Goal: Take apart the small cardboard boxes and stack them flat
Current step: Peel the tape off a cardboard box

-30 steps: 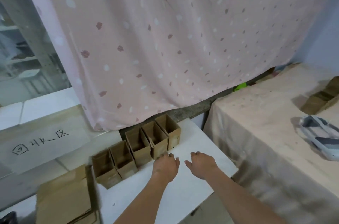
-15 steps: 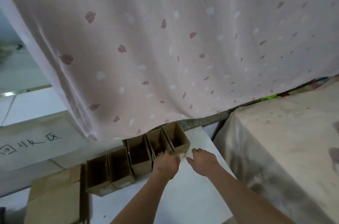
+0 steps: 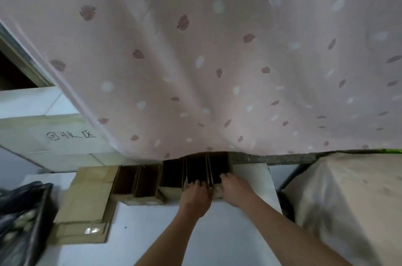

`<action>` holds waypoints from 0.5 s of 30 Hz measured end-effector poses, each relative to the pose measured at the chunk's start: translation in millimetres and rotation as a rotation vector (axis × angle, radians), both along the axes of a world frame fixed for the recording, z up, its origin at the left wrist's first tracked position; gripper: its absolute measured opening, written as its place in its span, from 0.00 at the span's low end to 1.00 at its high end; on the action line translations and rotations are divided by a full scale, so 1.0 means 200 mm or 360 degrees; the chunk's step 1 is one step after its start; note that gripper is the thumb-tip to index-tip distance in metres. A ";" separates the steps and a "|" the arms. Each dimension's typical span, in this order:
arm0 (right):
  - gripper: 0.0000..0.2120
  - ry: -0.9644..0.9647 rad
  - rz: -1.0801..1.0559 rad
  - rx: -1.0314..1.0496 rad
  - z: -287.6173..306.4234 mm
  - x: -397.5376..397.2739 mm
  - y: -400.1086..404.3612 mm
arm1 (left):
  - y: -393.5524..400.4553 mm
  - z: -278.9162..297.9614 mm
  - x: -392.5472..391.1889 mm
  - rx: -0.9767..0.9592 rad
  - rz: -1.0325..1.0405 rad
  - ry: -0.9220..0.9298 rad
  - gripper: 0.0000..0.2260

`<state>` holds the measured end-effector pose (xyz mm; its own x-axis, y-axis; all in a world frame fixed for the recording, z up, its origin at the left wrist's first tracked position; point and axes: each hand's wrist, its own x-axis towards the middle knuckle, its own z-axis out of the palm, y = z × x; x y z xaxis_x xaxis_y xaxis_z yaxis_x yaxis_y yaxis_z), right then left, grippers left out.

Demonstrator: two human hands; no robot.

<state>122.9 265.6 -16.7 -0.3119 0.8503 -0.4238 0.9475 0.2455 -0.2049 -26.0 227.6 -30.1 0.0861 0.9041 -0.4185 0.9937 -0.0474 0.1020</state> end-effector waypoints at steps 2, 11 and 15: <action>0.22 0.0003 0.0081 0.0001 -0.02 0.01 0.01 | -0.01 -0.03 0.03 -0.0017 0.0035 0.0001 0.20; 0.22 0.0141 0.0007 0.0139 -0.08 0.08 0.10 | -0.01 -0.03 0.05 0.0083 0.0379 -0.0175 0.20; 0.24 0.0174 -0.0134 0.0214 -0.06 0.06 0.12 | -0.05 -0.03 0.06 0.0198 0.0486 -0.0182 0.18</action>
